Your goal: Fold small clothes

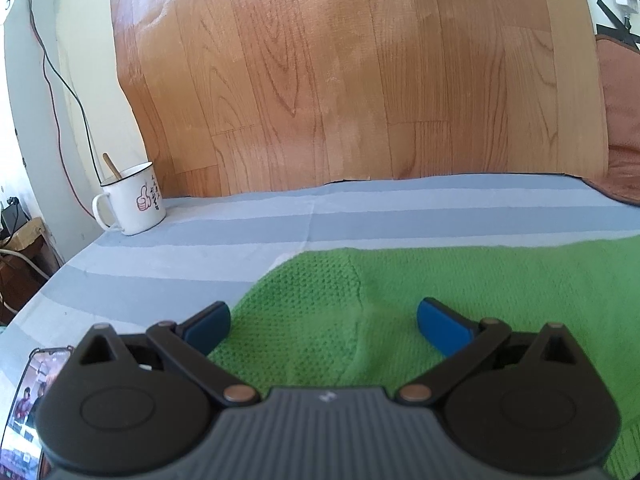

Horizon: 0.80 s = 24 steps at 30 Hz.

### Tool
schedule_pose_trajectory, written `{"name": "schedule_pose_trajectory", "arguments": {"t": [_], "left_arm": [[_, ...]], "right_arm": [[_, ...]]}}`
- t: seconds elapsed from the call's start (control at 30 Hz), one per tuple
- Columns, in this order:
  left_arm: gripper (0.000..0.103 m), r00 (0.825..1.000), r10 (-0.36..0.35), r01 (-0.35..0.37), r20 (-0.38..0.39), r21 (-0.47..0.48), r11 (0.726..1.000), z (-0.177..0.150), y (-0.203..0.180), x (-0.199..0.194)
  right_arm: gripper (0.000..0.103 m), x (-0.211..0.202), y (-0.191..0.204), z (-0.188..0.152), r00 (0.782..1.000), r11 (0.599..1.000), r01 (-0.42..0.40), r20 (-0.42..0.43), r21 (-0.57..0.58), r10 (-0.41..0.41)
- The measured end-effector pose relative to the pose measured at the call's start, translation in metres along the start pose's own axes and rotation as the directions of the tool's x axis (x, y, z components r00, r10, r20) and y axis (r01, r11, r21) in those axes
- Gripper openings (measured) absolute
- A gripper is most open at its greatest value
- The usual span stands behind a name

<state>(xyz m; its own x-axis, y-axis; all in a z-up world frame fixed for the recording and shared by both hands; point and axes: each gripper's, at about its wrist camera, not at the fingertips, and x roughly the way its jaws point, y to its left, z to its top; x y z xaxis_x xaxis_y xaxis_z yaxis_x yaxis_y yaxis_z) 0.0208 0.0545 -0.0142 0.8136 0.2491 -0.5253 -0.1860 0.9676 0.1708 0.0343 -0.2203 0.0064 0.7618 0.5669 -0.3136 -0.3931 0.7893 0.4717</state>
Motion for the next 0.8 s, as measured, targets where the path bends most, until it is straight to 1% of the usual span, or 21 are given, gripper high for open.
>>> {"name": "schedule_pose_trajectory", "arguments": {"t": [0.13, 0.27, 0.33, 0.53, 0.63, 0.73, 0.8], "left_arm": [[0.103, 1.000, 0.019, -0.019, 0.006, 0.024, 1.000, -0.001, -0.003, -0.002], [0.103, 0.996, 0.075, -0.079, 0.048, 0.096, 0.992, -0.004, -0.015, -0.007], [0.103, 0.994, 0.089, -0.097, 0.067, 0.119, 0.988, -0.005, -0.019, -0.010], [0.103, 0.994, 0.063, -0.073, 0.095, 0.114, 0.991, -0.006, -0.014, -0.015], [0.103, 0.985, 0.065, -0.082, 0.158, 0.105, 0.991, -0.008, -0.012, -0.024], [0.103, 0.966, 0.049, -0.069, 0.255, 0.073, 0.995, -0.008, -0.008, -0.040], [0.103, 0.963, 0.032, -0.046, 0.268, 0.047, 0.998, -0.005, -0.004, -0.043]], "right_arm": [[0.067, 0.000, 0.000, 0.001, 1.000, 1.000, 0.001, 0.000, -0.001, -0.001], [0.068, -0.001, 0.000, 0.001, 1.000, 1.000, 0.004, 0.001, -0.001, -0.004], [0.068, -0.001, 0.000, 0.001, 1.000, 1.000, 0.004, 0.001, 0.000, -0.004], [0.068, -0.001, 0.001, 0.001, 1.000, 1.000, 0.005, 0.002, -0.001, -0.005], [0.068, -0.001, 0.001, 0.001, 1.000, 1.000, 0.006, 0.002, -0.001, -0.006], [0.069, -0.002, 0.001, 0.001, 1.000, 1.000, 0.006, 0.002, -0.001, -0.006], [0.069, -0.001, 0.001, 0.001, 1.000, 1.000, 0.006, 0.002, -0.002, -0.006]]}}
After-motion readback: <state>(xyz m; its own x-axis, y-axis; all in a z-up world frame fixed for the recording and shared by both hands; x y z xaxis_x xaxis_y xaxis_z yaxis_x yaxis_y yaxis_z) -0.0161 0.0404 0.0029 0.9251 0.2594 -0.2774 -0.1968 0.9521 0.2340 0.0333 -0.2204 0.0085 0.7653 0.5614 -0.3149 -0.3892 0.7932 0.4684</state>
